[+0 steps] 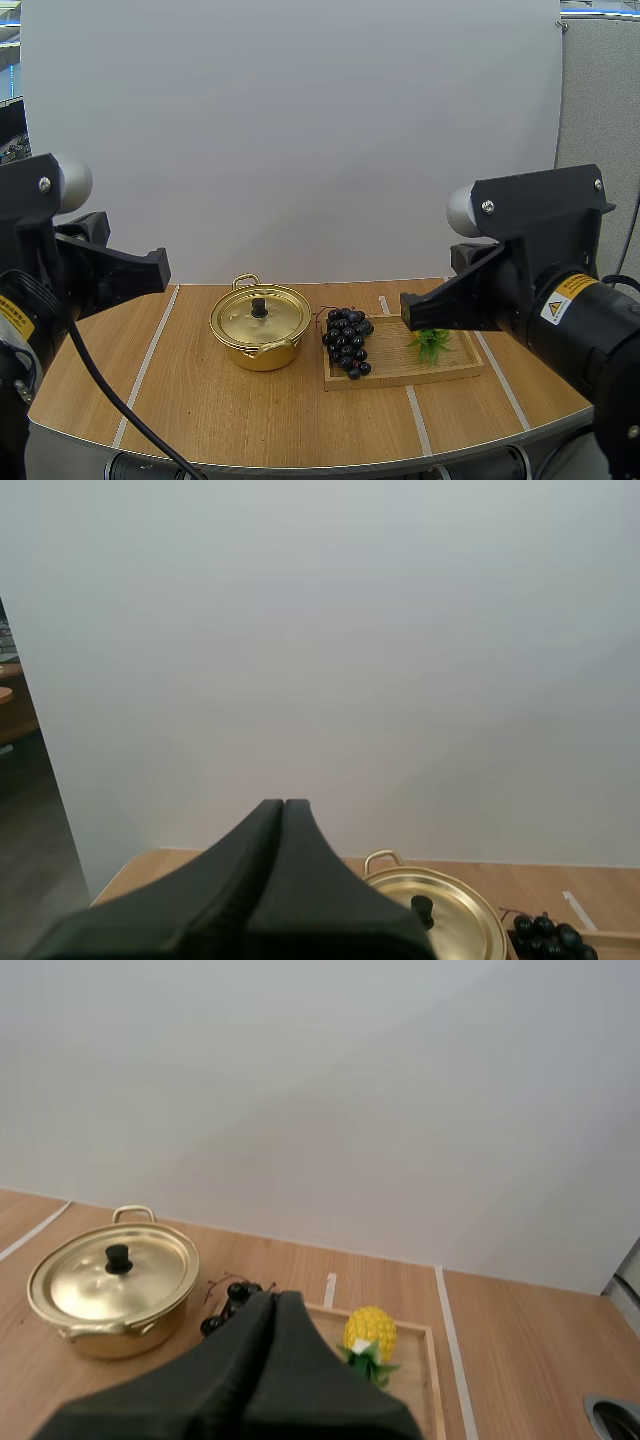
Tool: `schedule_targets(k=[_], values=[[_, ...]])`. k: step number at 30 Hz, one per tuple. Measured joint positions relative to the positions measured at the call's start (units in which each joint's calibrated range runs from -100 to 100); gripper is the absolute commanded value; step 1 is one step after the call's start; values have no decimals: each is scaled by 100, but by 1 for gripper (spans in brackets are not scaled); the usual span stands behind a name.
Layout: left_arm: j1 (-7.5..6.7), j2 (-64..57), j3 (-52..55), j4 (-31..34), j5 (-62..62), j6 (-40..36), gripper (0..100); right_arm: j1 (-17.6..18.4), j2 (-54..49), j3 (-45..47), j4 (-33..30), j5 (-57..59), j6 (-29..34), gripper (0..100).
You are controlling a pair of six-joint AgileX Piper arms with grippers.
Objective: Open the pot, put the pineapple inside, and close it
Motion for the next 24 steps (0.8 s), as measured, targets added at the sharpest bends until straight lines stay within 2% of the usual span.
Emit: schedule_targets(k=[4, 11, 14, 24], values=[[0, 0, -11, -117, 290, 499, 0, 0, 0, -267, -35, 963, 0, 0], [3, 135, -26, -1412, 455, 1753, 0, 0, 69, -372, -131, 1538, 118, 0], [3, 584, -26, -1658, 523, 1911, 0, 0, 334, -372, -319, 1594, 226, 0], [3, 2219, -26, -1755, 245, 2111, 0, 0, 1493, -372, -583, 1629, 327, 0]])
